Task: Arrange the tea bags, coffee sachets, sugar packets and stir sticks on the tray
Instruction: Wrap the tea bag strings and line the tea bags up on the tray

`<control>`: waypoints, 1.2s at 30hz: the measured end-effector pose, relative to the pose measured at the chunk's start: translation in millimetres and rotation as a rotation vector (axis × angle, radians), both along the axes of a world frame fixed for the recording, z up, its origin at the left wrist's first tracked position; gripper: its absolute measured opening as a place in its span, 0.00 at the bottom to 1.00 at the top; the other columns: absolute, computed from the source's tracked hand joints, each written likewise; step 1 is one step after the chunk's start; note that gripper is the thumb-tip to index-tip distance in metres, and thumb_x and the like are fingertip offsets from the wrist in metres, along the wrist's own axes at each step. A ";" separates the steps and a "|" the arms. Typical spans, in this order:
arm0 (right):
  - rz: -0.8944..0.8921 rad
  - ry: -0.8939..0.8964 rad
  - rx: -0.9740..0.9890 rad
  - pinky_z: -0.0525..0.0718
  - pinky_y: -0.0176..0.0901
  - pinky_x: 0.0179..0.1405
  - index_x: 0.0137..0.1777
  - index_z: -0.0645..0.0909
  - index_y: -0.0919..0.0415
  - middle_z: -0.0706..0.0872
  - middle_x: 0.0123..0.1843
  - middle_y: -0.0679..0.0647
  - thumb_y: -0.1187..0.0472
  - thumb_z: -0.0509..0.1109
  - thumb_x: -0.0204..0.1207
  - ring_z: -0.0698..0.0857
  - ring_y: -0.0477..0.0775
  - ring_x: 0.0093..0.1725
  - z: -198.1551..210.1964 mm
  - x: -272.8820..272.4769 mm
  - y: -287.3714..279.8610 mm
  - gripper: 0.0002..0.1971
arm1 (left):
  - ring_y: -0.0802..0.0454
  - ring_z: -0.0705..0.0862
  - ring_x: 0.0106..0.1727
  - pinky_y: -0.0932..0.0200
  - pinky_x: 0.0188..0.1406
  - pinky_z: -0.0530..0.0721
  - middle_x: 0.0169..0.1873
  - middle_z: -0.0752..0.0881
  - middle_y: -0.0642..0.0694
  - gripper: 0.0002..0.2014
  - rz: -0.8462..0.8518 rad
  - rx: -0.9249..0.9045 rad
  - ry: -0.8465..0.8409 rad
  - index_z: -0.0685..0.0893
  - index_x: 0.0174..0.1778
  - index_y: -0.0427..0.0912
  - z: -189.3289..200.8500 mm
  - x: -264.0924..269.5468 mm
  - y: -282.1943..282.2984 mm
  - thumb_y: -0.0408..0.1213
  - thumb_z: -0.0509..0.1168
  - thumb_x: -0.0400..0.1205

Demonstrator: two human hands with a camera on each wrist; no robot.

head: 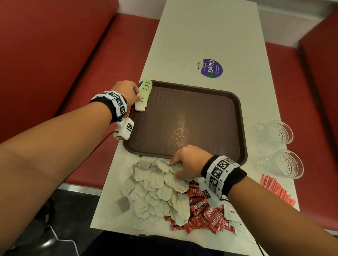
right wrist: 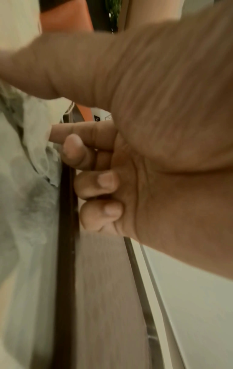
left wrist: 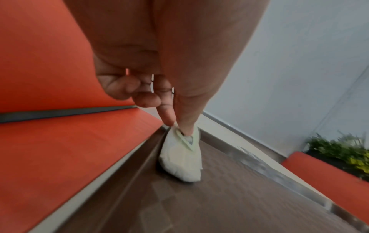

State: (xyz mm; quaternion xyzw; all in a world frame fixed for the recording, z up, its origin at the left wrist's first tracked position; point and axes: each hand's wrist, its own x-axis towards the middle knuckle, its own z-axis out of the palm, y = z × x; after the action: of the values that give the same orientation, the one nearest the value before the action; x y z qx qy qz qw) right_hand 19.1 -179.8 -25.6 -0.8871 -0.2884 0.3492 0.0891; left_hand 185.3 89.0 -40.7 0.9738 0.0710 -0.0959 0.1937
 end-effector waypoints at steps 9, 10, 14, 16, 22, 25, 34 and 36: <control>-0.075 -0.027 0.053 0.87 0.46 0.47 0.49 0.88 0.48 0.87 0.44 0.42 0.50 0.71 0.75 0.84 0.46 0.43 3.5 -4.3 0.1 0.07 | 0.39 0.85 0.58 0.48 0.56 0.83 0.57 0.87 0.41 0.23 -0.145 0.277 0.043 0.84 0.63 0.43 -0.7 -2.3 -28.3 0.53 0.75 0.76; -0.081 -0.034 0.072 0.87 0.46 0.47 0.48 0.87 0.49 0.87 0.44 0.42 0.52 0.70 0.75 0.84 0.47 0.43 5.4 -3.9 -0.5 0.06 | 0.38 0.85 0.59 0.48 0.56 0.83 0.57 0.87 0.41 0.24 -0.140 0.275 0.056 0.83 0.63 0.43 -1.5 -1.8 -27.6 0.53 0.75 0.77; -0.153 -0.061 0.158 0.86 0.45 0.43 0.43 0.82 0.52 0.83 0.37 0.43 0.55 0.71 0.76 0.83 0.47 0.39 14.6 -3.1 -3.1 0.03 | 0.38 0.83 0.61 0.46 0.57 0.82 0.59 0.84 0.41 0.24 -0.109 0.236 0.029 0.80 0.65 0.46 2.6 -4.7 -20.9 0.53 0.74 0.78; -0.194 -0.069 0.196 0.85 0.44 0.41 0.41 0.82 0.53 0.85 0.37 0.45 0.56 0.71 0.76 0.83 0.47 0.39 17.6 -2.1 -4.4 0.04 | 0.39 0.82 0.62 0.45 0.60 0.81 0.61 0.82 0.42 0.23 -0.091 0.204 -0.017 0.79 0.66 0.47 11.0 -10.5 -19.1 0.50 0.74 0.78; -0.356 -0.054 0.354 0.84 0.38 0.41 0.35 0.75 0.52 0.90 0.43 0.41 0.64 0.69 0.73 0.87 0.42 0.43 24.2 0.0 -8.5 0.08 | 0.57 0.85 0.51 0.56 0.52 0.81 0.46 0.85 0.59 0.09 -0.469 -0.053 -0.054 0.86 0.51 0.55 55.2 -72.9 -45.1 0.51 0.73 0.78; -0.405 -0.070 0.407 0.84 0.35 0.39 0.40 0.81 0.51 0.91 0.40 0.41 0.68 0.66 0.74 0.87 0.39 0.37 24.0 0.2 -10.9 0.10 | 0.69 0.81 0.46 0.64 0.48 0.79 0.44 0.86 0.64 0.11 -0.701 -0.115 0.139 0.87 0.51 0.58 59.2 -118.4 -53.9 0.53 0.76 0.76; -0.351 -0.037 0.235 0.86 0.41 0.51 0.54 0.85 0.50 0.88 0.47 0.42 0.53 0.73 0.77 0.87 0.44 0.47 9.9 -10.8 -19.6 0.07 | 0.57 0.83 0.58 0.52 0.55 0.83 0.58 0.85 0.60 0.21 -0.942 0.090 0.200 0.84 0.63 0.58 12.3 -179.2 -60.1 0.59 0.72 0.76; -0.269 0.017 0.189 0.85 0.40 0.53 0.56 0.86 0.49 0.89 0.48 0.41 0.48 0.80 0.71 0.87 0.42 0.48 7.8 -13.9 -23.5 0.15 | 0.58 0.84 0.56 0.54 0.54 0.83 0.56 0.87 0.60 0.17 -0.921 0.063 0.164 0.86 0.61 0.58 10.2 -182.4 -60.4 0.57 0.70 0.78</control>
State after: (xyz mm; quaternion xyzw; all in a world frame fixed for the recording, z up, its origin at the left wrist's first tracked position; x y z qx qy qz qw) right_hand 5.1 -203.3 -17.8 -0.9024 -0.1978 0.3128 0.2207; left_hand 2.9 28.6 -30.5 0.8986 -0.3506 -0.2461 0.0951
